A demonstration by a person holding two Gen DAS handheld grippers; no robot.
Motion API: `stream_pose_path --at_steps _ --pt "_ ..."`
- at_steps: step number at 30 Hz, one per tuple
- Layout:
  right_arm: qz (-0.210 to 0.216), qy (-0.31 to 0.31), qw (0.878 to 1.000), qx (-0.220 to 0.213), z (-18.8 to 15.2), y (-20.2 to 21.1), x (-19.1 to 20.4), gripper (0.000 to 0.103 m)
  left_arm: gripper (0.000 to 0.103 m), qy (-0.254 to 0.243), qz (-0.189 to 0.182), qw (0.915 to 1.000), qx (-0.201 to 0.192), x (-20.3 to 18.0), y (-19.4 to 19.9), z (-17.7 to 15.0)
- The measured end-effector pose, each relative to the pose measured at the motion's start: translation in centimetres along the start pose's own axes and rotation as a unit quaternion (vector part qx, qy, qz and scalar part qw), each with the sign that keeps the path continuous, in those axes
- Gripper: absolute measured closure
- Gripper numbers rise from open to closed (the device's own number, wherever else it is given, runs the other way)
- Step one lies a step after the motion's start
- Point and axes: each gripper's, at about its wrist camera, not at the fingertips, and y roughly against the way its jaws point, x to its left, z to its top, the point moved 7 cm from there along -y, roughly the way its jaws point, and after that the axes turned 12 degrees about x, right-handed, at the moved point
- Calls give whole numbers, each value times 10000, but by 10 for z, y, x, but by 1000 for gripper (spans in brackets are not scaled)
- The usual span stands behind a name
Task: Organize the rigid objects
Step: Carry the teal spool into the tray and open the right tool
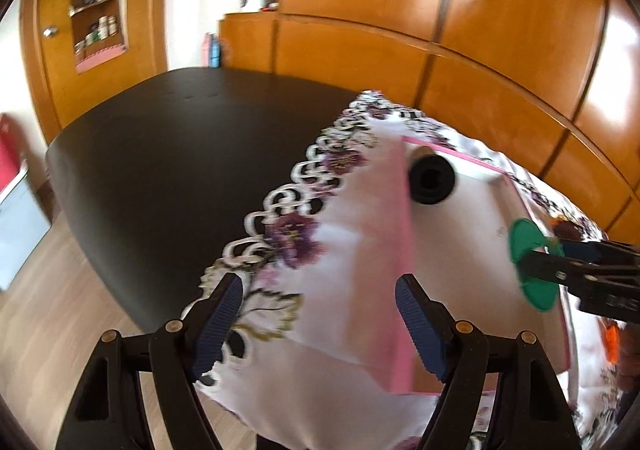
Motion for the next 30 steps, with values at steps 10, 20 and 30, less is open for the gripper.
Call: stream_pose_path --at_steps 10,20,30 --pt "137 -460 9980 405 57 -75 29 42 24 298 4 9995 74 25 -6 3" --pt "187 -403 9989 -115 39 -40 23 28 24 233 -34 9997 65 19 -5 2" --pt "-175 -700 9951 -675 -5 23 -29 27 24 -200 -187 9996 -82 -11 9 5"
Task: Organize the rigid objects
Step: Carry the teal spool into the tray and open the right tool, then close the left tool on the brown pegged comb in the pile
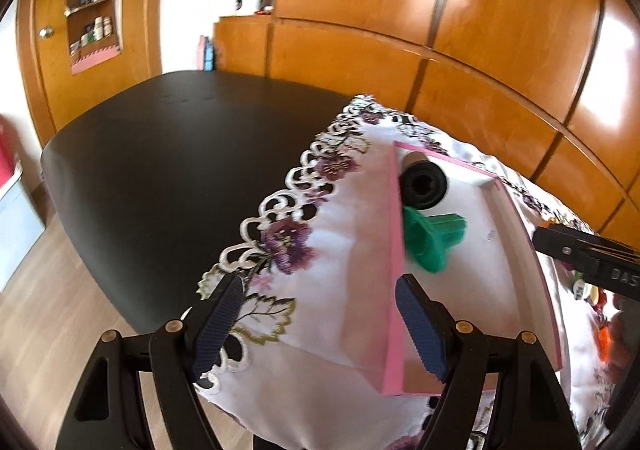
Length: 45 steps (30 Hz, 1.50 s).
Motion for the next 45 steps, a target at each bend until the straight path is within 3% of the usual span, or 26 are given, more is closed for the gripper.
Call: stream_pose_path --at_steps 12,19,22,26,33,43,45 --pt "-954 -1287 9869 -206 -62 64 -166 27 24 -1043 -387 9937 -132 -88 16 14" --pt "-1612 -2376 9570 -407 -102 88 -276 27 24 -1856 -908 9784 -84 -173 20 22" --pt "-1353 -2946 9446 -508 -118 88 -301 27 17 -2152 -1254 9684 117 -220 11 27" --pt "-1221 -3080 9406 -743 -118 97 -308 27 16 -2272 -1598 9596 450 -274 -12 33" --pt "-997 -3031 9457 -625 -116 89 -301 27 18 -2061 -1921 9523 1175 -343 -72 44" --pt "-763 -3097 9464 -514 -114 82 -302 27 19 -1678 -2013 9507 1658 -390 -138 56" --pt "-756 -3098 9464 -508 -114 82 -301 27 28 -1530 -2001 9511 1787 -391 -157 55"
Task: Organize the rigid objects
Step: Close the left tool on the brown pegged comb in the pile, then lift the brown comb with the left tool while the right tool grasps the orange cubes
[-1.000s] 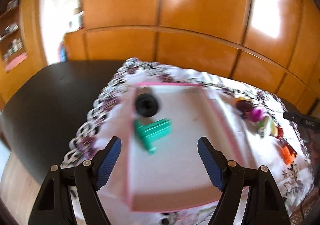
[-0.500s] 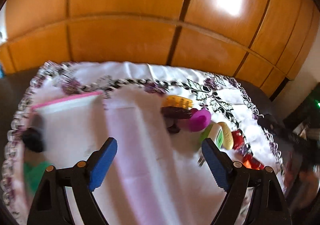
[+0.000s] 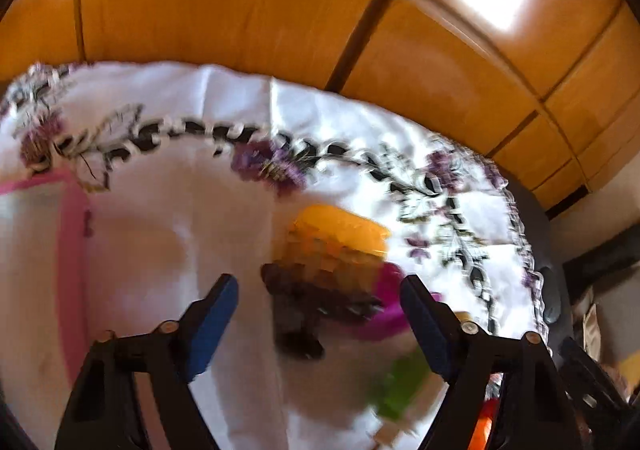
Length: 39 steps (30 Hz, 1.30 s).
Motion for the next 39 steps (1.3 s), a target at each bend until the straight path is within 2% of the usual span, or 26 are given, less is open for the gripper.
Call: stream_pose_path --at_steps 1,2,7,12,18,21,28,32,36,39 --pt "0 -4 10000 2 0 0 0 27 43 52 -134 9999 95 3 -6 0" --pt "-1 -14 10000 8 0 0 0 27 54 93 -343 9992 180 4 -11 0" --pt "-8 -83 9999 69 0 -3 -3 27 55 -200 -284 9994 90 3 -5 -8" --pt "-88 -99 9998 133 -2 -6 -5 27 55 -461 -138 9988 78 3 6 -32" --pt "-203 -113 9995 194 -4 -9 -8 27 55 -1011 -4 9949 45 -12 30 -82" --pt "-277 -165 9993 193 -4 -10 -10 27 55 -1171 -56 9931 40 -17 40 -108" --pt "-17 -736 9970 223 -4 -7 -32 27 55 -1808 -77 9835 -11 -40 59 -170" --pt "192 -832 9939 698 -15 -17 -32 27 55 -2005 -145 9796 -16 -44 67 -193" --pt "22 -483 9935 1031 -35 -12 -26 28 55 -2185 -157 9756 -171 -43 82 -203" --pt "-73 -200 9909 1326 -52 -6 -21 38 55 -2141 -234 9763 -201 -39 88 -207"
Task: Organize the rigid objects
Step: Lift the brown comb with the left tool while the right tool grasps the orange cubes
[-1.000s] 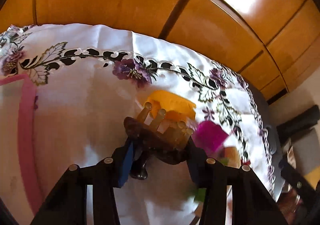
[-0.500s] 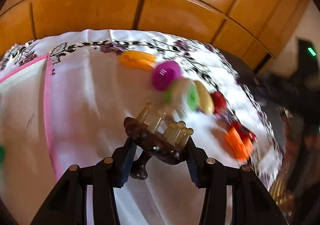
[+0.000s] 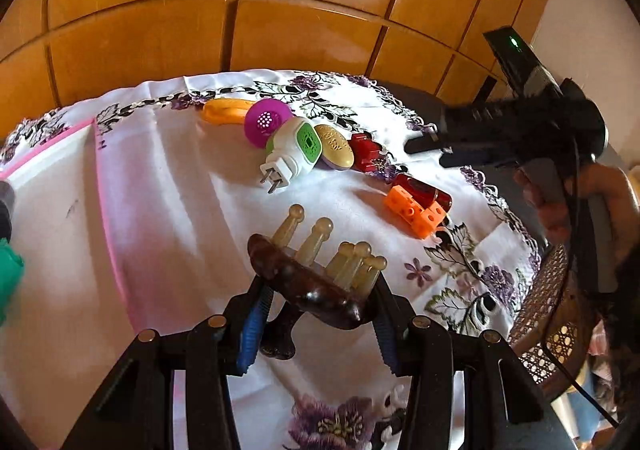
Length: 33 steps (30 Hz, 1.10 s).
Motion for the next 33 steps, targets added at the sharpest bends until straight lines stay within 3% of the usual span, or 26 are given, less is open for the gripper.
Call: stream_pose_path --at_steps 5,6,12,14,16,18,22,28,33 --pt "-237 236 9985 425 -24 -1 0 40 55 103 -123 9998 -137 2 11 -6" --pt "-185 247 9983 495 -27 -2 1 45 55 110 -145 9997 -156 2 14 -7" --pt "-167 627 9961 605 -33 -9 25 55 55 118 -220 9992 -321 3 28 -11" --pt "-379 700 9948 643 -27 -16 29 57 55 125 -216 9990 -378 4 33 -13" --pt "-659 798 9917 763 -23 -29 30 64 55 150 -212 9987 -430 7 38 -14" --pt "-866 859 9871 1038 -24 -44 30 77 55 198 -205 9984 -481 11 44 -16" --pt "-842 1005 9834 1256 -25 -60 40 79 55 392 -208 9972 -599 23 55 -19" --pt "-789 919 9872 1037 -24 -62 41 78 55 785 -192 9939 -744 53 75 -20" --pt "-817 967 9869 1000 -25 -61 40 77 55 1359 -131 9863 -925 97 92 -12"
